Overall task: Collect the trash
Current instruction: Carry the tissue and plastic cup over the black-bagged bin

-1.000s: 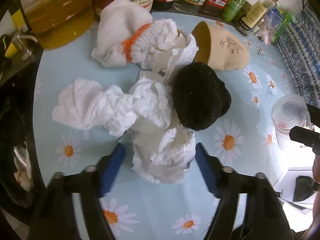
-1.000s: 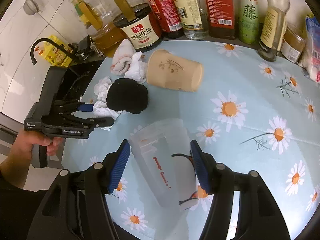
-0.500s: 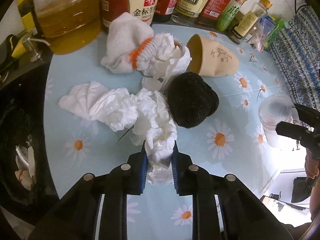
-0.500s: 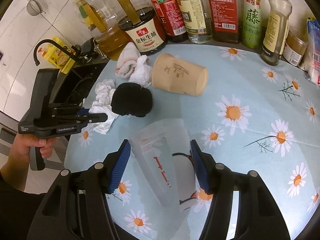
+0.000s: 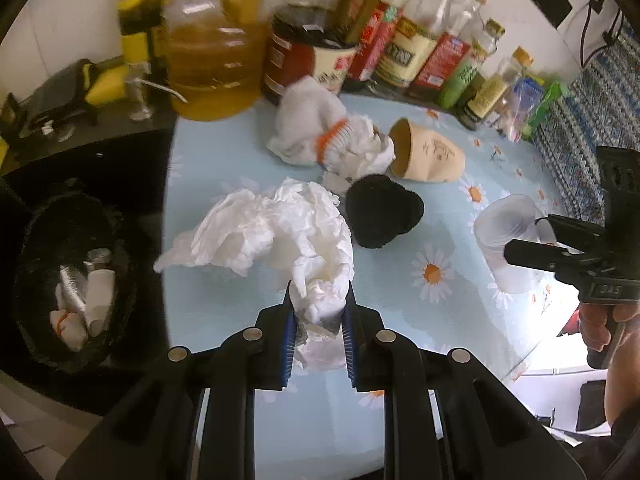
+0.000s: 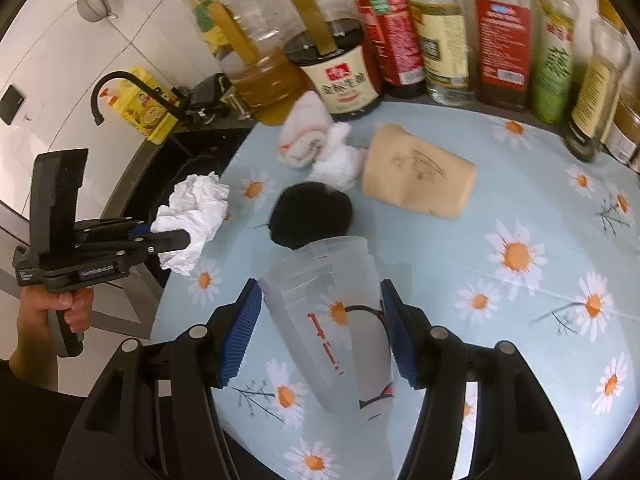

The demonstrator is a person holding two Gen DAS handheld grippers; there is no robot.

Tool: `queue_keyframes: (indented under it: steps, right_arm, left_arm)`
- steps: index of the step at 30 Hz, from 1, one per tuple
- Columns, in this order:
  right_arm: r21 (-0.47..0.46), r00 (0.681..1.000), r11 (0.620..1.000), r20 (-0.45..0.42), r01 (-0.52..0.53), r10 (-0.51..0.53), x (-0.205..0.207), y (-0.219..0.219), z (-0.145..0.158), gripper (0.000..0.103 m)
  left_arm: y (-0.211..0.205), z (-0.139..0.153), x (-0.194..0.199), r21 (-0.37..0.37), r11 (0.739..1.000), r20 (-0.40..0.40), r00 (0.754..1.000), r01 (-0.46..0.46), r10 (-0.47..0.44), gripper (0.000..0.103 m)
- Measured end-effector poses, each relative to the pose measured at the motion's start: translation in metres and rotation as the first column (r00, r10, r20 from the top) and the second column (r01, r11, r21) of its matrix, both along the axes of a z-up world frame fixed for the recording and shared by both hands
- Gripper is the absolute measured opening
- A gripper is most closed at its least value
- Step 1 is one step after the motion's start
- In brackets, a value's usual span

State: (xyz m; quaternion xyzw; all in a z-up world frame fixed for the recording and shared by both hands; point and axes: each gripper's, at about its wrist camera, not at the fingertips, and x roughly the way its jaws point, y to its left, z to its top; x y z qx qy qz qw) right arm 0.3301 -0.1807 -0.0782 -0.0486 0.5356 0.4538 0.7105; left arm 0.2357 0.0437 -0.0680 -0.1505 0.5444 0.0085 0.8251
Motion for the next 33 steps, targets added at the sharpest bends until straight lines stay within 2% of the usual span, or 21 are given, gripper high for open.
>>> queue_keyframes:
  steps: [17, 33]
  right_arm:
    - [0.029, 0.997, 0.996, 0.003, -0.082, 0.082, -0.02, 0.085, 0.017, 0.06]
    - [0.017, 0.996, 0.995, -0.011, -0.094, 0.094, -0.036, 0.176, 0.018, 0.06]
  left_arm:
    - [0.067, 0.037, -0.039, 0.007, 0.997, 0.055, 0.996, -0.071, 0.07, 0.019]
    - [0.148, 0.042, -0.059, -0.01, 0.998, 0.059, 0.996, -0.066, 0.066, 0.019]
